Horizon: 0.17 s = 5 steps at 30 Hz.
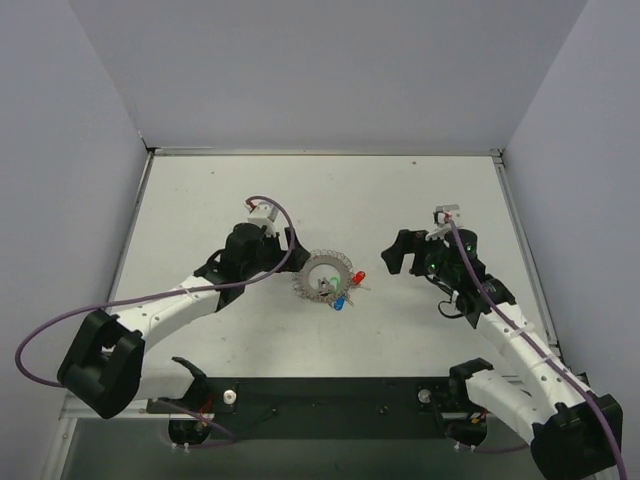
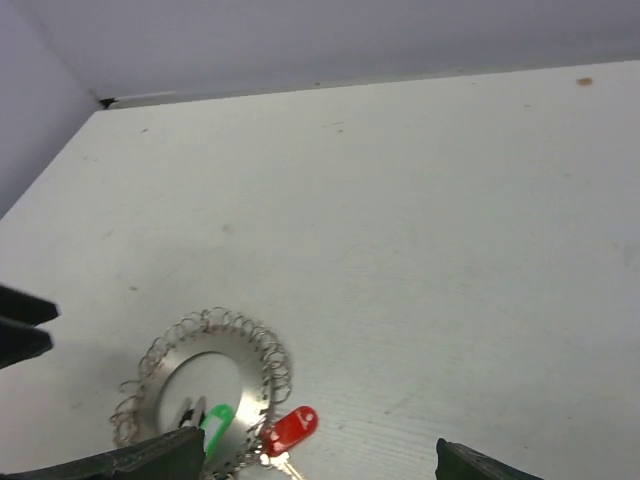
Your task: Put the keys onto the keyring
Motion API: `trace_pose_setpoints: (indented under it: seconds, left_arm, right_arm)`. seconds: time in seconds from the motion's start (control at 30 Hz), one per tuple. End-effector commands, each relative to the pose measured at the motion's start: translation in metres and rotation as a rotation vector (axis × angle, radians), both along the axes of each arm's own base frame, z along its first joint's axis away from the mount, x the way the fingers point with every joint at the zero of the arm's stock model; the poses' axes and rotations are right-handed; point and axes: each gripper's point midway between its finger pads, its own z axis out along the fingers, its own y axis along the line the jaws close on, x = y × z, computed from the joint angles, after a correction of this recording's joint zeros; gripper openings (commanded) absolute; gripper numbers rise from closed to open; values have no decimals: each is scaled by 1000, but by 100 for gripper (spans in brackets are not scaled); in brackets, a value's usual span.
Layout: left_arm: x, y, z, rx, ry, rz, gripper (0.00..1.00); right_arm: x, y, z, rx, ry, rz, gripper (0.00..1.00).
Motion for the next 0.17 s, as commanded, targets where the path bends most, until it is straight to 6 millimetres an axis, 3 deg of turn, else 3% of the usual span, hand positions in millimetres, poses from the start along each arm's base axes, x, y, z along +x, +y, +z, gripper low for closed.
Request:
trace_pose_setpoints:
  seconds: [0.0,0.13]
  left_arm:
    - [1,20,5,0,-13,91,92]
    - [8,52,8,87,-67,228,93]
  right_arm:
    - [17,-48,0,8,-30,-265,100]
    - [22,-75,-5,-11,-60,-361,100]
